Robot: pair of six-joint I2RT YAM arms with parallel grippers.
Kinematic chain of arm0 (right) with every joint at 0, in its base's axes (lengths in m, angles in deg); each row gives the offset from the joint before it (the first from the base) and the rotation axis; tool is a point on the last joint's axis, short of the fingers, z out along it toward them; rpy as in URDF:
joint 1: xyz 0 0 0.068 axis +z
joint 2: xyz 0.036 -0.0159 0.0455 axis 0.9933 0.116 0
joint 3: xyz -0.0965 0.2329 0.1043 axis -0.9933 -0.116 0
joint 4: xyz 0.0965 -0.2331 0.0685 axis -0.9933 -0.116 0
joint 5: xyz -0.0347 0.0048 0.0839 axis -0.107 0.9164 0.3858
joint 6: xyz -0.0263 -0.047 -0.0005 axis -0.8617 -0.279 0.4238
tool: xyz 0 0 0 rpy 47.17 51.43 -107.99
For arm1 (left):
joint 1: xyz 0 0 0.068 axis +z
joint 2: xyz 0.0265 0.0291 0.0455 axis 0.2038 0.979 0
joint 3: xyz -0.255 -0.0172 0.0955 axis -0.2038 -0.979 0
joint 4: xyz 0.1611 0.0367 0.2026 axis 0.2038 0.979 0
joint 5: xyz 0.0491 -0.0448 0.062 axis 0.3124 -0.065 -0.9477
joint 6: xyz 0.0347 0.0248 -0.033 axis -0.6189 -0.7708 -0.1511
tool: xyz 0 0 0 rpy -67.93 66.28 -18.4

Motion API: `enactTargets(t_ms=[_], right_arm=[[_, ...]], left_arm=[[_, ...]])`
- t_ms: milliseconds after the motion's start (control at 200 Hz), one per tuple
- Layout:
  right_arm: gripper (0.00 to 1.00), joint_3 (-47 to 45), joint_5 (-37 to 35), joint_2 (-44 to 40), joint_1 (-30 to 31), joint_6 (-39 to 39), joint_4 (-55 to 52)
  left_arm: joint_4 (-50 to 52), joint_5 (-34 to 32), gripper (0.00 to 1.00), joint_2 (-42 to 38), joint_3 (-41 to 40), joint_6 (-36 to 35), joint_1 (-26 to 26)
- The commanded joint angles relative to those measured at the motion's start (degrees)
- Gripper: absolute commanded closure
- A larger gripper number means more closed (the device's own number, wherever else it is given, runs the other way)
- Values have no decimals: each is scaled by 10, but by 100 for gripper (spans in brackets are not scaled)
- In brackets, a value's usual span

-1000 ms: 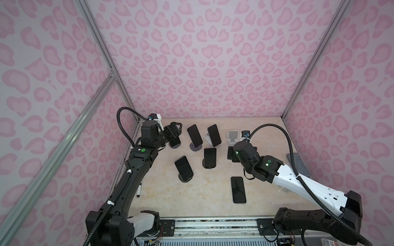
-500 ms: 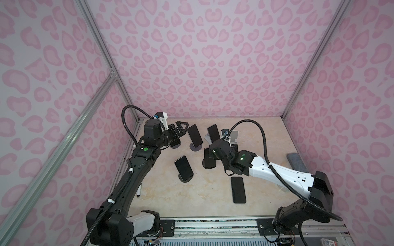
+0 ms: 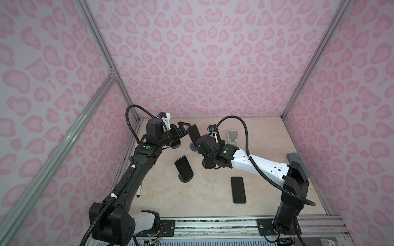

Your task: Remove the phone from the phone stand

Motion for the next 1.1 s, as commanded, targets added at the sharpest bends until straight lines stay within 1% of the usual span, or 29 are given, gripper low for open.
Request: enactTargets(t_ms=[0, 210, 320, 430, 565, 590, 665, 960, 1095], right_arm=[[1, 1, -29, 9, 0, -7, -13], [1, -1, -14, 22, 1, 6, -11], [1, -23, -9, 18, 0, 8, 10], [2, -24, -6, 21, 1, 10, 19], [5, -24, -7, 26, 0, 14, 20], [5, -43, -7, 27, 1, 14, 21], [6, -47, 0, 28, 0, 11, 29], [8, -45, -3, 39, -1, 21, 26], [11, -45, -8, 44, -2, 32, 25]], left_arm=[[-25, -1, 3, -9, -4, 8, 1], [-30, 17, 3, 1, -2, 16, 1], [-35, 27, 4, 9, -3, 24, 2], [-37, 39, 4, 18, -2, 29, 1], [-40, 44, 4, 21, -3, 32, -1], [-39, 44, 4, 20, -4, 32, -2], [-41, 44, 4, 20, -3, 32, -2], [-43, 47, 4, 16, -4, 34, -3], [-45, 49, 4, 15, -5, 36, -2]])
